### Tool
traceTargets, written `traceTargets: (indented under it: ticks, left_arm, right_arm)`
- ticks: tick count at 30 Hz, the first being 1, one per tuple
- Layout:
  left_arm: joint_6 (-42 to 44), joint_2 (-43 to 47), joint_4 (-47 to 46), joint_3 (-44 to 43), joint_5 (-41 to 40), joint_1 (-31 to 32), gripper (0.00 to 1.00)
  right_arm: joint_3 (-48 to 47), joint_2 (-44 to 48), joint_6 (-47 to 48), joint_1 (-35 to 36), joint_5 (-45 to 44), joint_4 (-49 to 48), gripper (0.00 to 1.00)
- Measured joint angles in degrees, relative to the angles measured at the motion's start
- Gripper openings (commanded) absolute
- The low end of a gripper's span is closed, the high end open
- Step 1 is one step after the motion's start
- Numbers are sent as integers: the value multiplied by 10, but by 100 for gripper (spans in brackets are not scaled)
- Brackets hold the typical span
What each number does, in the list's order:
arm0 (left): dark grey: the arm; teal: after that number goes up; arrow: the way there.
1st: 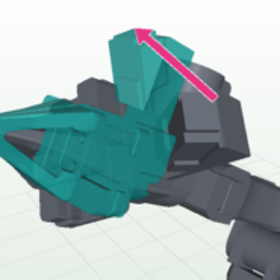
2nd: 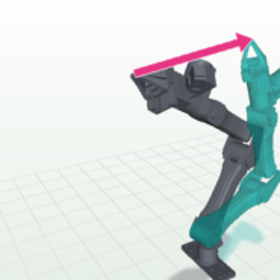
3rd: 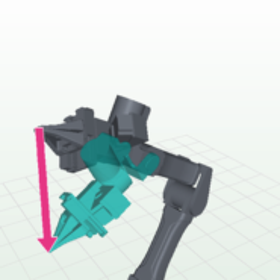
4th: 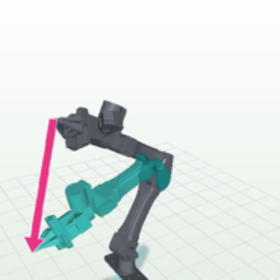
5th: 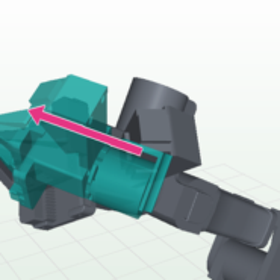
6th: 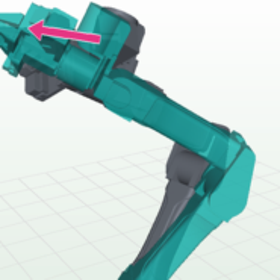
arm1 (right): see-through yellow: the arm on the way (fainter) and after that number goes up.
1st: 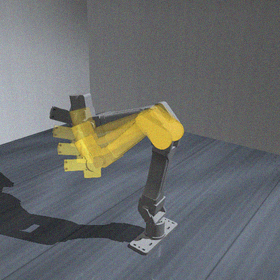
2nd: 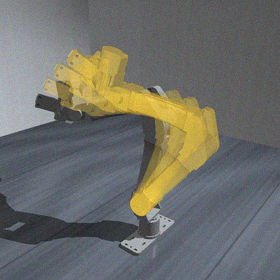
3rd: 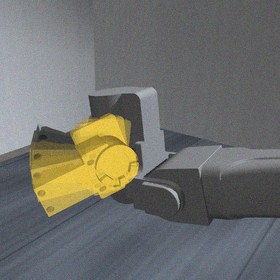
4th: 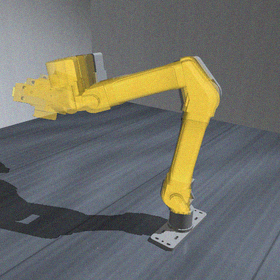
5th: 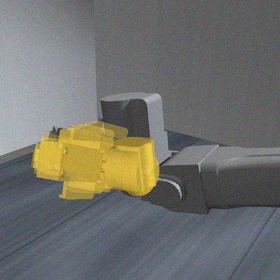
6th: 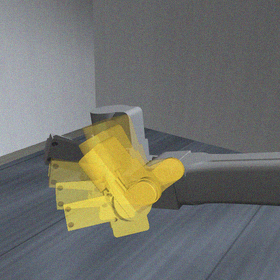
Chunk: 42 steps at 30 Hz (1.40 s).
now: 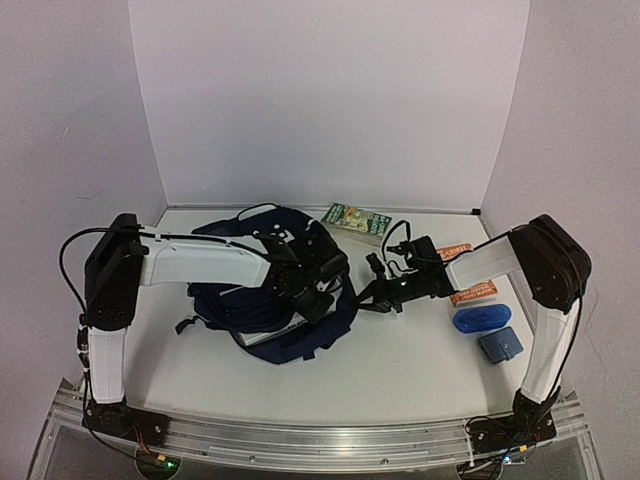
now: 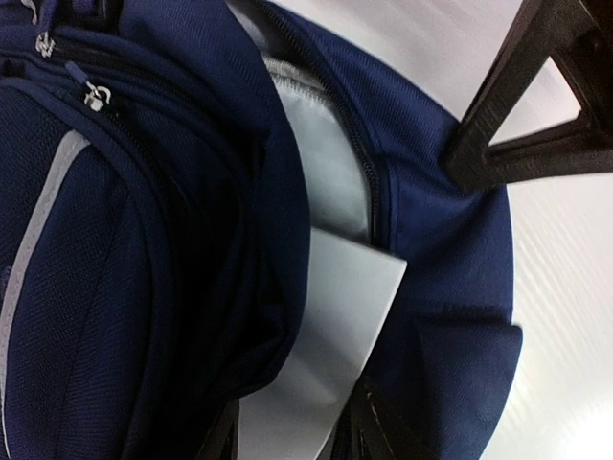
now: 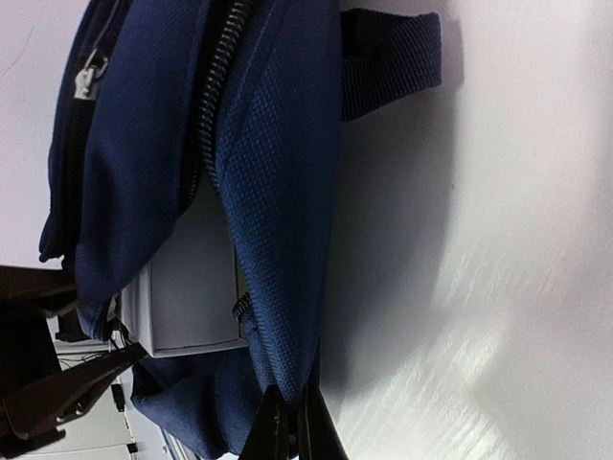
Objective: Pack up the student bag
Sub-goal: Adjust the book in the student bag.
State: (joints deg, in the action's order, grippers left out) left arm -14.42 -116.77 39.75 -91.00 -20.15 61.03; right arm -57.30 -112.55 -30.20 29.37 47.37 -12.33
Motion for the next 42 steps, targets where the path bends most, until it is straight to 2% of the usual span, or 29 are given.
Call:
traceTargets:
  ticks: [6, 10, 12, 18, 28, 33, 42]
  left_arm:
    - [11, 80, -23, 75, 139, -30, 46]
    - [7, 141, -15, 102, 205, -40, 46]
    - [2, 171, -7, 112, 229, -40, 47]
    - [-21, 221, 19, 145, 279, -38, 58]
    - [-52, 219, 27, 200, 344, 36, 55]
    - [-62, 216, 31, 230, 335, 36, 60]
    - [-66, 183, 32, 228, 221, 37, 68]
  right_arm:
    - [3, 2, 2, 1, 23, 21, 0]
    - [7, 2, 2, 3, 30, 31, 0]
    - [9, 2, 2, 3, 31, 41, 0]
    - [12, 2, 2, 2, 34, 60, 0]
    - [12, 3, 2, 2, 35, 60, 0]
    - [12, 3, 2, 2, 35, 60, 0]
    - [12, 3, 2, 2, 38, 60, 0]
